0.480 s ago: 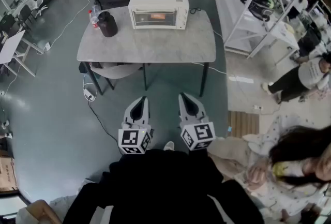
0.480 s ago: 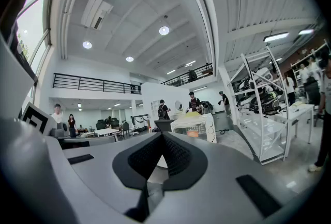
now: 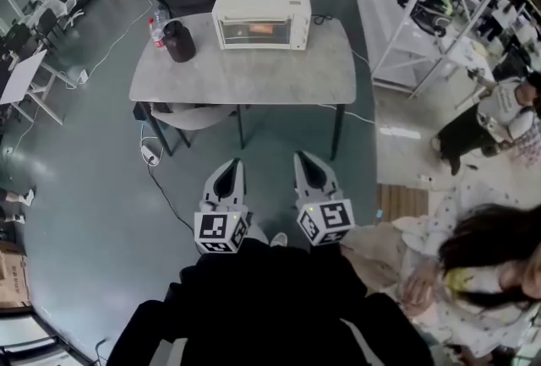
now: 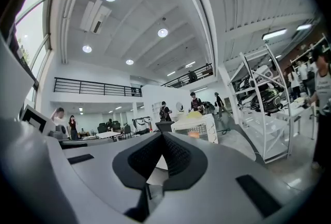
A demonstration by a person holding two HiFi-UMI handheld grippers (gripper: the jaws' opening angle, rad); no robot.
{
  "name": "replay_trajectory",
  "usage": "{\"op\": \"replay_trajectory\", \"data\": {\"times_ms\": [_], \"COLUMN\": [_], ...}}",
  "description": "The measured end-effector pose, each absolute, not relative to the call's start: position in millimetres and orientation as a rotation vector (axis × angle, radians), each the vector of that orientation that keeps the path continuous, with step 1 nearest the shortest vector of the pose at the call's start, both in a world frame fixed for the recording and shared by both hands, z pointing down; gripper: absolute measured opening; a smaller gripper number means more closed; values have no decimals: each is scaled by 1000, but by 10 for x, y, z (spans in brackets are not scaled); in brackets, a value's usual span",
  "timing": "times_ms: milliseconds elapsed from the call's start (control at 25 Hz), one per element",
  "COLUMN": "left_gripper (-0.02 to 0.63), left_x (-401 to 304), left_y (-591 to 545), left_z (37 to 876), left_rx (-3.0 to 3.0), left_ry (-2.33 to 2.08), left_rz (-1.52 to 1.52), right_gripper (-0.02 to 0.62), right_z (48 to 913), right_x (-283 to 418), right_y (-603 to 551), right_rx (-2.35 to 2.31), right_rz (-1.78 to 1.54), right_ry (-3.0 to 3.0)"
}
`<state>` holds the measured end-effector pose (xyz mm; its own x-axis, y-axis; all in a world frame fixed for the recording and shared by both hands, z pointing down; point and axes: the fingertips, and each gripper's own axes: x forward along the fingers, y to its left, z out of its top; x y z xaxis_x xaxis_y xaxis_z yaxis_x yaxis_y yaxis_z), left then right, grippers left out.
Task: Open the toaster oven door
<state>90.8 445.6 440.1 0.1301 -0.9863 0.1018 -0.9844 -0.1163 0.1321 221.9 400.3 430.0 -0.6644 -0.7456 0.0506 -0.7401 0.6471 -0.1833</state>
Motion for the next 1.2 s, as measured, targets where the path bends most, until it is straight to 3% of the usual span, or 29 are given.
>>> {"op": "replay_trajectory", "data": {"times_ms": [560, 1200], "left_gripper": [3, 3], "left_x": [876, 257], "left_y": [4085, 2474], "left_z": [4620, 4786], "left_rx": [2215, 2250], "left_ry": [-1950, -1869], "left_rz": [13, 10], "right_gripper": [3, 3], "right_z": [4416, 4590], "right_x": [2126, 1466], "right_y": [3646, 2118], "right_rx": [-1254, -1311], "right_rz": [-291, -301], "right_ry": [2845, 2850]}}
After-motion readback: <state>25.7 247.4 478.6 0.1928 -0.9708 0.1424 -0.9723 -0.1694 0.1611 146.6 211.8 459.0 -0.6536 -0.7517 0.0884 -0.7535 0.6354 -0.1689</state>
